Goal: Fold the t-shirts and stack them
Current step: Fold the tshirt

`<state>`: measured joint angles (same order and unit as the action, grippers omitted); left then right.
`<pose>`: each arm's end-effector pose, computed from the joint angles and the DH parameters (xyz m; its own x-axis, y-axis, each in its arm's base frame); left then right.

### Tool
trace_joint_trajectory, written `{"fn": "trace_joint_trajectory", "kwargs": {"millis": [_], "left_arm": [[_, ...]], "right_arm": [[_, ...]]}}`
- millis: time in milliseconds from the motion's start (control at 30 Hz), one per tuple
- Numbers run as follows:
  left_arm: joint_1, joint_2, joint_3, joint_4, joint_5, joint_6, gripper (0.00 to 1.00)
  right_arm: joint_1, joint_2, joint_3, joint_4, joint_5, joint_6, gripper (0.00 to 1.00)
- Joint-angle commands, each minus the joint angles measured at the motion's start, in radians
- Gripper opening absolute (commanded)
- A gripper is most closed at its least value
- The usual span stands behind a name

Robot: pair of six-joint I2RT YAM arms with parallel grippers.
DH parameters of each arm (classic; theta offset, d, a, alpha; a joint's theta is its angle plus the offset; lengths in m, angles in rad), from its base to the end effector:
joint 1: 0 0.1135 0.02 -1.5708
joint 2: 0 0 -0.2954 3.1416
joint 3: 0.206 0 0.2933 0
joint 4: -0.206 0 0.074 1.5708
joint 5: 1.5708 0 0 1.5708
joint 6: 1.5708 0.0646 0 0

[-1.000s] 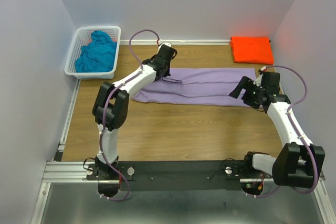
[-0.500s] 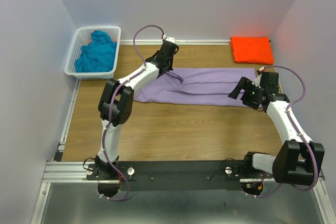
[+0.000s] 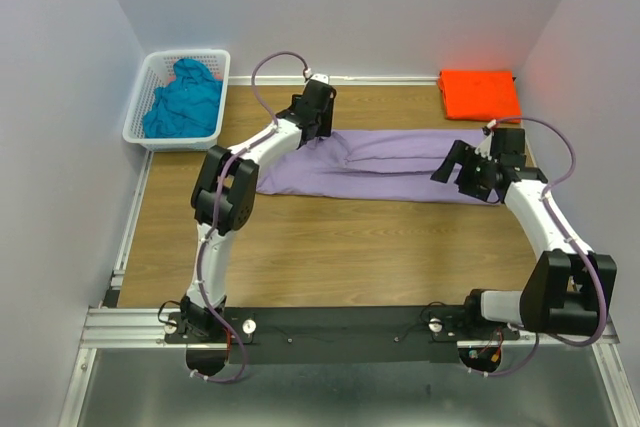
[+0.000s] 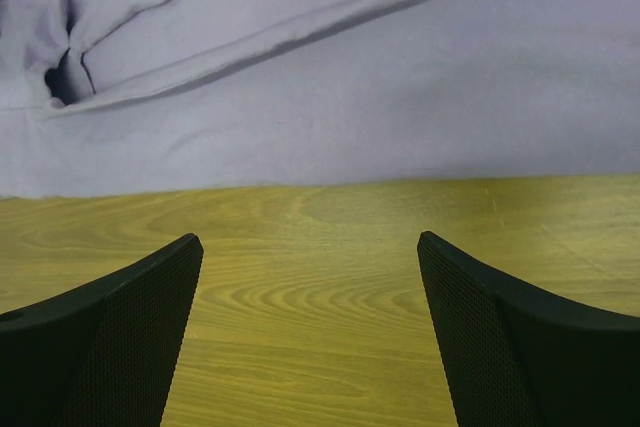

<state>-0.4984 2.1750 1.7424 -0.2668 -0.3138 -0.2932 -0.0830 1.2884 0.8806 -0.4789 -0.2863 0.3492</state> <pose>0.5166 -0.2584 0.2035 -0.6128 0.0205 -0.7900 0.0732 0.9968 -0.0309 0.3114 -0.0076 0.2330 -0.7593 0.3925 -0.5190 0.1719 0.8902 0.4219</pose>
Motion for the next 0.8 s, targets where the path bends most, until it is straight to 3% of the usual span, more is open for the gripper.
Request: {"fn": "trace_joint_trajectory", "kwargs": {"millis": [0, 200, 300, 533, 767], "left_arm": [[0.018, -0.125, -0.043, 0.0, -0.022, -0.05, 0.7], [0.04, -0.378, -0.302, 0.018, -0.056, -0.113, 0.68], [0.057, -0.466, -0.453, 0.047, -0.031, -0.138, 0.59], [0.095, -0.52, -0.678, 0.104, 0.03, -0.169, 0.37], [0.133, -0.48, -0.728, 0.106, 0.045, -0.188, 0.3]], "right_arm": [[0.047, 0.037, 0.063, -0.013, -0.005, -0.009, 0.95], [0.144, 0.124, 0.101, 0.032, 0.016, 0.011, 0.9], [0.164, 0.173, 0.113, 0.062, 0.019, 0.028, 0.87], [0.169, 0.219, 0.121, 0.083, 0.15, 0.051, 0.81], [0.121, 0.264, 0.092, 0.094, 0.318, 0.109, 0.77]]}}
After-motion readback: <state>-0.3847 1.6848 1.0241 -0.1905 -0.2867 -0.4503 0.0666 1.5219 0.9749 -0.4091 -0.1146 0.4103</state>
